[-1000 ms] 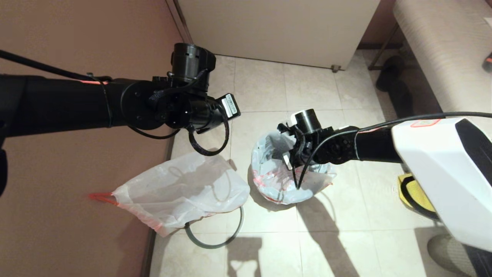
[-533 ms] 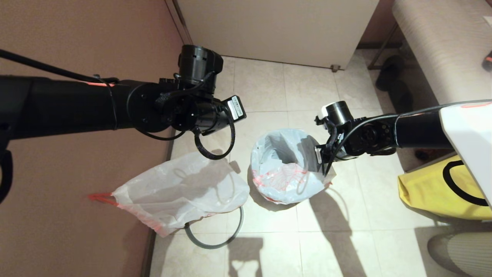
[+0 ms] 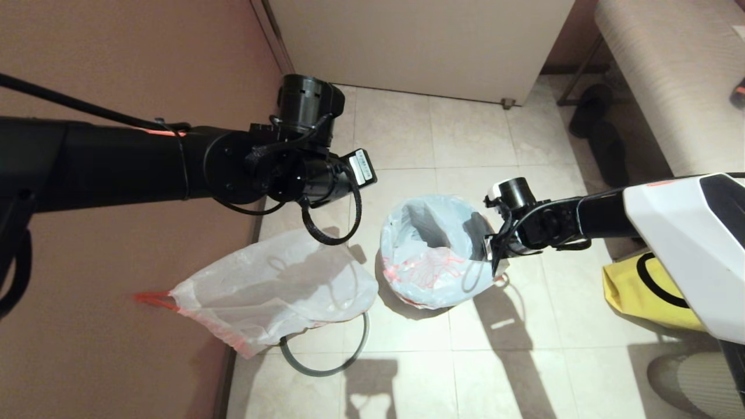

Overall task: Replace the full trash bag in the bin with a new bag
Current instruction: Put the new garbage bag on the trash can

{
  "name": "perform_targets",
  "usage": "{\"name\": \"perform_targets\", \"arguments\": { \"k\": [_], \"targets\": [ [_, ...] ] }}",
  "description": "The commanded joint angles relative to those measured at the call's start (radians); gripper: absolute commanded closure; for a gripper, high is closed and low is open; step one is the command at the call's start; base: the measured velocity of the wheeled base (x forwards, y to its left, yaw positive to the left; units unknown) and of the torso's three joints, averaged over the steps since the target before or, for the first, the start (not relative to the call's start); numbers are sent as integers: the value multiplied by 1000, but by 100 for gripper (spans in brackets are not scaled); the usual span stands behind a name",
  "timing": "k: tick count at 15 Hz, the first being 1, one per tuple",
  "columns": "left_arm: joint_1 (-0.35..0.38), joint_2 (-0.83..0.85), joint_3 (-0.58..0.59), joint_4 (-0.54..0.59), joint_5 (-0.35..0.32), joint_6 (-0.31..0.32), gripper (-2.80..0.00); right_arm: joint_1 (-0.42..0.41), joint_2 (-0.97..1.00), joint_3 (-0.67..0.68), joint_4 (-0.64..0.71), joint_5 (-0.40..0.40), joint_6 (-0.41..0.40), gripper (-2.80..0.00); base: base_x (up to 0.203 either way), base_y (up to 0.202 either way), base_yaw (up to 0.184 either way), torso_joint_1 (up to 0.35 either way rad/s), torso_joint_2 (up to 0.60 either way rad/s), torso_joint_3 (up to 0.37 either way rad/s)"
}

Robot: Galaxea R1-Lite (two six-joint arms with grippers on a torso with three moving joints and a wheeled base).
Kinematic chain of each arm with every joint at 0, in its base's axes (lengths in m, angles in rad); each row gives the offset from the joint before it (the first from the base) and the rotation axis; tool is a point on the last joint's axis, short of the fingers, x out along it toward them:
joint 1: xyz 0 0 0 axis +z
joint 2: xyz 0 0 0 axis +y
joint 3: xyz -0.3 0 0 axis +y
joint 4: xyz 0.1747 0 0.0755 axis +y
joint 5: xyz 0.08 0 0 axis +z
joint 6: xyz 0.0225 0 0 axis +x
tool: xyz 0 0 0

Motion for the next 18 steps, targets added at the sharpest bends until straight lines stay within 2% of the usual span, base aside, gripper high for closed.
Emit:
{"name": "perform_targets", "arguments": {
  "k": [1, 4, 7, 12, 15, 16, 18],
  "targets": [
    [2, 6, -1, 0, 2, -3, 0, -14, 74, -23, -9, -2, -16, 0, 0, 0, 0, 0, 0, 0],
    [1, 8, -7, 0, 25, -3, 0, -7, 51, -32, 10, -3, -16, 0, 0, 0, 0, 0, 0, 0],
    [-1, 12, -6, 3, 25, -3, 0, 7, -33, 37, 81, -7, -15, 0, 0, 0, 0, 0, 0, 0],
    [-22, 11, -4, 6, 30, -3, 0, 53, -245, 414, 84, -16, -16, 0, 0, 0, 0, 0, 0, 0],
    [-32, 15, -2, 6, 42, -3, 0, 64, -268, 595, -56, -7, -16, 0, 0, 0, 0, 0, 0, 0],
    [-35, 22, -4, 6, 43, -3, 0, 72, -268, 627, -102, 24, -16, -280, 0, 0, 0, 0, 0, 0],
    [-38, 28, -4, 6, 43, -2, 0, 80, -272, 632, -109, 42, -14, -280, 0, 0, 0, 0, 0, 0]
  ]
}}
